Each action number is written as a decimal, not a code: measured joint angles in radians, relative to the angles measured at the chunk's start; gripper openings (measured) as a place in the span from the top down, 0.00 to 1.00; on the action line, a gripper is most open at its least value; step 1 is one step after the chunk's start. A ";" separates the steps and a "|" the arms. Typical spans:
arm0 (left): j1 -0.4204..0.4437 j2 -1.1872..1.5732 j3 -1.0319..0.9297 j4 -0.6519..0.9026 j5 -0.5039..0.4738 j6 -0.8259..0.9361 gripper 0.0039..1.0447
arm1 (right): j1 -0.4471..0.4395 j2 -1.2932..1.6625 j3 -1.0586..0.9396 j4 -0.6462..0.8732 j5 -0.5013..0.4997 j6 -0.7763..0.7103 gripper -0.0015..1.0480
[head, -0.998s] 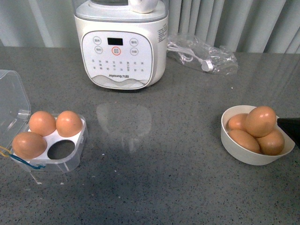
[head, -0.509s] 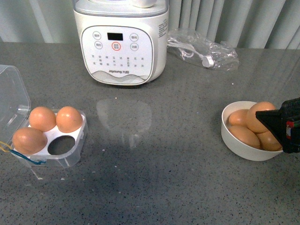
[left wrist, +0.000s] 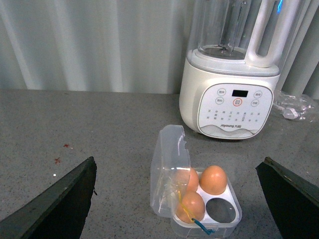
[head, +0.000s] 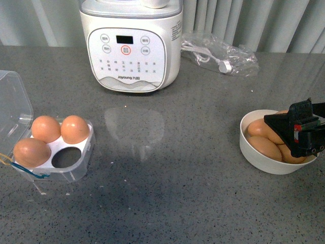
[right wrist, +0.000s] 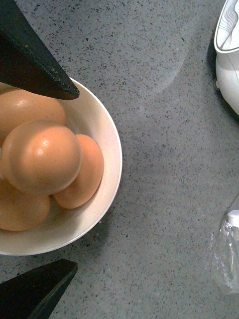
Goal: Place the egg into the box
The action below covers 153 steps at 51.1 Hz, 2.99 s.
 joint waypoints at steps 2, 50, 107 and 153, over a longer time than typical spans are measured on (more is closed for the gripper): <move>0.000 0.000 0.000 0.000 0.000 0.000 0.06 | 0.003 0.007 0.005 0.003 -0.002 0.001 0.07; 0.000 0.000 0.000 0.000 0.000 0.000 0.06 | 0.037 -0.004 0.001 -0.006 0.008 0.048 0.62; 0.000 0.000 0.000 0.000 0.000 0.000 0.06 | 0.480 0.319 0.659 -0.264 -0.475 0.142 0.62; 0.000 0.000 0.000 0.000 0.000 0.000 0.06 | 0.561 0.519 0.851 -0.433 -0.548 0.005 0.62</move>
